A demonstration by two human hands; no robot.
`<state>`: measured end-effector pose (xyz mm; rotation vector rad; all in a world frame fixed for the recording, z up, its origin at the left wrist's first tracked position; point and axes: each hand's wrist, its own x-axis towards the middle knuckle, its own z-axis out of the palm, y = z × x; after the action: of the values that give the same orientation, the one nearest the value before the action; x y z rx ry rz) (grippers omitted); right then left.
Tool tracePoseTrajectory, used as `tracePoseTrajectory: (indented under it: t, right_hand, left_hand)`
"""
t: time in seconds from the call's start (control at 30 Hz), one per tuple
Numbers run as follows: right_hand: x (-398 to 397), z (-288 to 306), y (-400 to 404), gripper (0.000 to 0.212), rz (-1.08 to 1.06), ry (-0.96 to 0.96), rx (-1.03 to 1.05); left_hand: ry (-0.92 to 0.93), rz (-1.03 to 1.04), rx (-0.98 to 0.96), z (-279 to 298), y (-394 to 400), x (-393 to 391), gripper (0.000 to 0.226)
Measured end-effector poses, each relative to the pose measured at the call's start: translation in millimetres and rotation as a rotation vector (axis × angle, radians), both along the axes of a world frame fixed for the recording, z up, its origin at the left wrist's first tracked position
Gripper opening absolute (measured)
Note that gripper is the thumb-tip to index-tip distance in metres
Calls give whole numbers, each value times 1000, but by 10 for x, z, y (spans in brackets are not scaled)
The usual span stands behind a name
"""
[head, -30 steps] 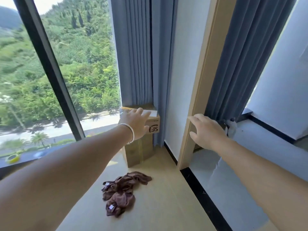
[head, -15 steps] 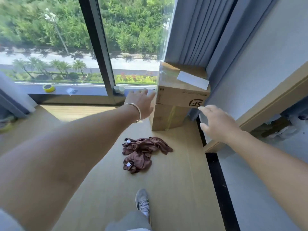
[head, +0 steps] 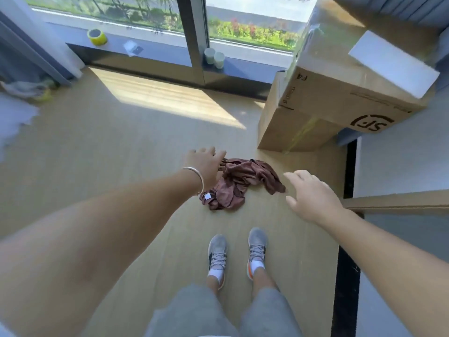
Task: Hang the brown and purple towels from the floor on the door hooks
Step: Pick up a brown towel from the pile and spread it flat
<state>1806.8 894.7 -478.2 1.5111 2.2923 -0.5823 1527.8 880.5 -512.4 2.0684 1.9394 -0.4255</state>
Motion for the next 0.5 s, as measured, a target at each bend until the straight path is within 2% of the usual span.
tracePoseTrajectory:
  t: [0.3, 0.5]
  right_hand:
    - [-240, -1955, 186, 62, 313, -64, -215]
    - [-484, -3147, 161, 64, 388, -77, -265]
  left_hand:
    - [-17, 321, -312, -1893, -764, -132, 51]
    - [-59, 533, -372, -3076, -1015, -257, 55]
